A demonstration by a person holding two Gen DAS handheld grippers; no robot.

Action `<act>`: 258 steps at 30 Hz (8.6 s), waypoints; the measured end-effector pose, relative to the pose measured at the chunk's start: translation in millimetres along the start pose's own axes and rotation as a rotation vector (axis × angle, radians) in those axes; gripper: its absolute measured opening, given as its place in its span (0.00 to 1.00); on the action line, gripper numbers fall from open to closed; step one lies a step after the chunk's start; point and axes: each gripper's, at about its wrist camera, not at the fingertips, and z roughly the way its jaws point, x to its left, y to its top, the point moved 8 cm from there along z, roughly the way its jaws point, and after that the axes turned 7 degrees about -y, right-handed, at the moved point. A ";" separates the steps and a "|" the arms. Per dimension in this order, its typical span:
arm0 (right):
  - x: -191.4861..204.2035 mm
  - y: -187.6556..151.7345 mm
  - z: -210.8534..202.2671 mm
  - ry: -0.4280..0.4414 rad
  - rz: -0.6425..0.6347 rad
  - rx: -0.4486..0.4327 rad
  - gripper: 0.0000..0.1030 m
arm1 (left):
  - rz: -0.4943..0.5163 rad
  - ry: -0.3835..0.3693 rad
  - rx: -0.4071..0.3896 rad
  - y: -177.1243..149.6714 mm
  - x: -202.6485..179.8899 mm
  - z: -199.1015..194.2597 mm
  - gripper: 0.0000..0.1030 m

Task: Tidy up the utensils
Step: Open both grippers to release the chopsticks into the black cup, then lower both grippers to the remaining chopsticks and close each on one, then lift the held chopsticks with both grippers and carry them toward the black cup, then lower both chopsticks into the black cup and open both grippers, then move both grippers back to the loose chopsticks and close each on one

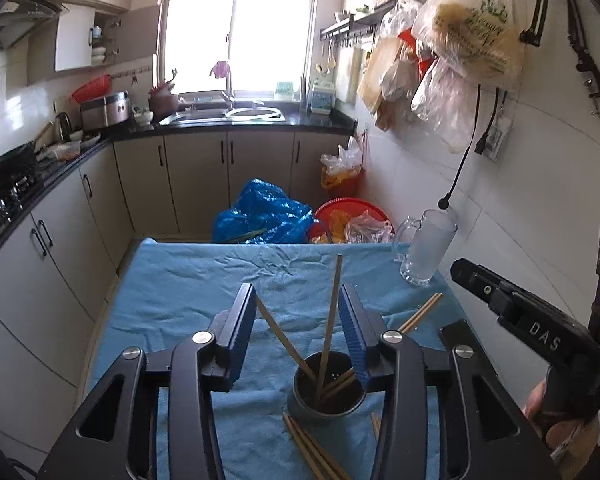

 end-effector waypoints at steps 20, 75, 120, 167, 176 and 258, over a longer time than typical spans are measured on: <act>-69.2 -93.5 -100.6 -0.184 -0.234 0.163 0.57 | -0.029 0.017 0.118 -140.6 5.8 -56.5 0.55; -97.2 -269.3 -14.9 -0.149 -0.210 0.545 0.13 | -0.031 -0.065 0.577 -278.9 22.3 41.1 0.24; -56.5 -151.8 -16.0 -0.168 -0.266 0.235 0.06 | 0.102 0.106 0.313 -187.0 -1.5 13.6 0.05; -12.8 -101.3 -124.2 -0.086 -0.270 -0.006 0.06 | 0.222 0.106 0.061 -135.2 -47.7 -88.7 0.05; -5.8 -85.3 -112.8 -0.061 -0.261 -0.015 0.06 | 0.248 0.111 0.037 -119.2 -50.9 -85.7 0.05; -3.6 -73.6 -115.4 -0.046 -0.190 -0.015 0.47 | 0.160 0.268 -0.191 -96.3 -30.2 -149.1 0.72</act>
